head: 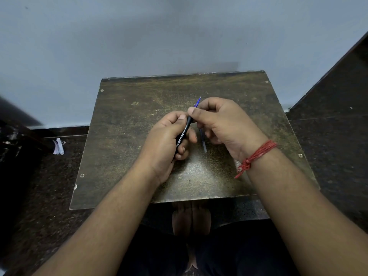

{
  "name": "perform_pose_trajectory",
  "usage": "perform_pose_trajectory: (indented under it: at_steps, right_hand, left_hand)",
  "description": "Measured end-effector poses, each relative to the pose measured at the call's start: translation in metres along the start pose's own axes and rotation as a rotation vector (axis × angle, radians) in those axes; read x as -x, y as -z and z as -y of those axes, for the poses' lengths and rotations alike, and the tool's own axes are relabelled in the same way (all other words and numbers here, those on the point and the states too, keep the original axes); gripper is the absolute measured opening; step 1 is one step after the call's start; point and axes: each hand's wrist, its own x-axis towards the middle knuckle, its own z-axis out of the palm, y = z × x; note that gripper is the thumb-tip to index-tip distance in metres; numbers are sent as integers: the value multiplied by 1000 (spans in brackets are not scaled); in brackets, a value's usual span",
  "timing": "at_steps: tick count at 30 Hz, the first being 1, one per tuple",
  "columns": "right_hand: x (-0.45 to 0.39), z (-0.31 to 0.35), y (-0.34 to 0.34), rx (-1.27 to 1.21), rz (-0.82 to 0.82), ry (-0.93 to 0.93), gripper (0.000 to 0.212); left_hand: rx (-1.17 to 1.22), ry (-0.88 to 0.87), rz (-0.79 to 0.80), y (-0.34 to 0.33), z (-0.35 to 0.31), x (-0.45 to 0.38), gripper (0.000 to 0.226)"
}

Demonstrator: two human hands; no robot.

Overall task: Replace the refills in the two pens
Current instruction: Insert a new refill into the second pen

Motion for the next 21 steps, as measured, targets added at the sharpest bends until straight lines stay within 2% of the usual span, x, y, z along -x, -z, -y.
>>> perform_pose_trajectory:
  at_steps: [6, 11, 15, 21]
  right_hand:
    - [-2, -1, 0, -104, -57, 44, 14]
    - [-8, -1, 6, -262, -252, 118, 16]
    - [-12, 0, 15, -420, -339, 129, 12]
    - [-18, -2, 37, -407, -499, 186, 10]
  left_hand:
    - [-38, -20, 0, -1, 1, 0, 21]
    - [-50, -16, 21, -1, 3, -1, 22]
    - [-65, -11, 28, 0, 4, 0, 22]
    - [-69, -5, 12, 2, 3, 0, 24]
